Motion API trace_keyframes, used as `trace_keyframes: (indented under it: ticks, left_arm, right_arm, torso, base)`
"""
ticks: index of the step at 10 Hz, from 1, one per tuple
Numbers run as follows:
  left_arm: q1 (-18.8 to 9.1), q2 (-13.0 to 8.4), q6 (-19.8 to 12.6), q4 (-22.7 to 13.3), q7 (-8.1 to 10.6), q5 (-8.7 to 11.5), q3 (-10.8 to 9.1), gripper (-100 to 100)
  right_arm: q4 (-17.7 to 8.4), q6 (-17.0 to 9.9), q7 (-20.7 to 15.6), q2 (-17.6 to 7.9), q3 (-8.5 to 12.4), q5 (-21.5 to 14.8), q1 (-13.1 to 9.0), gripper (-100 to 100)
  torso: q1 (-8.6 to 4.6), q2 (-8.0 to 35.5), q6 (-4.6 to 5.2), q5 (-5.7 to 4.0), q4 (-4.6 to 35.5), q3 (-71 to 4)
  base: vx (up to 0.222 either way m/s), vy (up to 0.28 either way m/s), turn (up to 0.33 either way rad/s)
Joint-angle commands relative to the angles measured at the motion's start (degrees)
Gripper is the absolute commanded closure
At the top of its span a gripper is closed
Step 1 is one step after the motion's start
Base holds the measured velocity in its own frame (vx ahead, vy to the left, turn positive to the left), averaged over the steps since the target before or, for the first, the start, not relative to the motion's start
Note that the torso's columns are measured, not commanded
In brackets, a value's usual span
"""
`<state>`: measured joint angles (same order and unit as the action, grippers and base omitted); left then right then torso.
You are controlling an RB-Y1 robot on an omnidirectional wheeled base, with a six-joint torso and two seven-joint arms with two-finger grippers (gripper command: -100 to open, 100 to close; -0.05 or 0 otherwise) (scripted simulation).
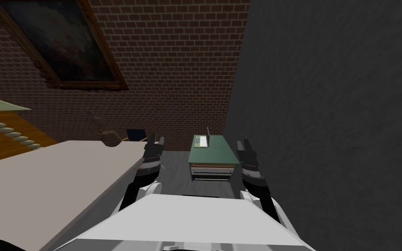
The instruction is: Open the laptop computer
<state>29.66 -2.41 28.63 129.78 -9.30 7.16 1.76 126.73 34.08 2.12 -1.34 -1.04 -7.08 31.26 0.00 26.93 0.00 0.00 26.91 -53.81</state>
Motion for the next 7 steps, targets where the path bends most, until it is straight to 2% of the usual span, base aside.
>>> trace_keyframes:
  ticks: [1, 2, 3, 4, 7]
  left_arm:
    - [0.0, 0.0, 0.0, 0.0, 0.0, 0.0, 0.0, 0]
    - [0.0, 0.0, 0.0, 0.0, 0.0, 0.0, 0.0, 0]
    - [0.0, 0.0, 0.0, 0.0, 0.0, 0.0, 0.0, 0]
    - [0.0, 0.0, 0.0, -0.02, 0.0, 0.0, 0.0, 0]
    - [0.01, 0.0, -0.01, -0.03, 0.0, 0.0, 0.0, 0]
  right_arm:
    - [0.0, 0.0, 0.0, 0.0, 0.0, 0.0, 0.0, 0]
    - [0.0, 0.0, 0.0, 0.0, 0.0, 0.0, 0.0, 0]
    - [-0.79, -0.42, 1.29, -2.46, 0.24, 1.2, -0.76, -100]
    - [-1.3, -0.69, 2.14, -3.48, 0.4, 2.0, -1.26, -100]
    - [-3.51, -1.88, 5.85, -6.15, 1.08, 5.46, -3.41, -100]
  torso:
    - [0.0, 4.23, 0.0, 0.0, 4.23, -8.46]
    - [0.0, 8.46, 0.0, 0.0, 8.46, -16.92]
    - [0.0, 12.69, 0.0, 0.0, 12.69, -25.38]
    - [-0.01, 14.6, -0.01, 0.0, 14.57, -29.34]
    - [0.01, 15.32, 0.0, 0.0, 15.35, -30.76]
  base:
    - [0.0, 0.0, 0.0]
    - [0.0, 0.0, 0.0]
    - [0.013, 0.001, 0.034]
    - [0.015, -0.002, 0.042]
    - [0.017, -0.001, 0.046]
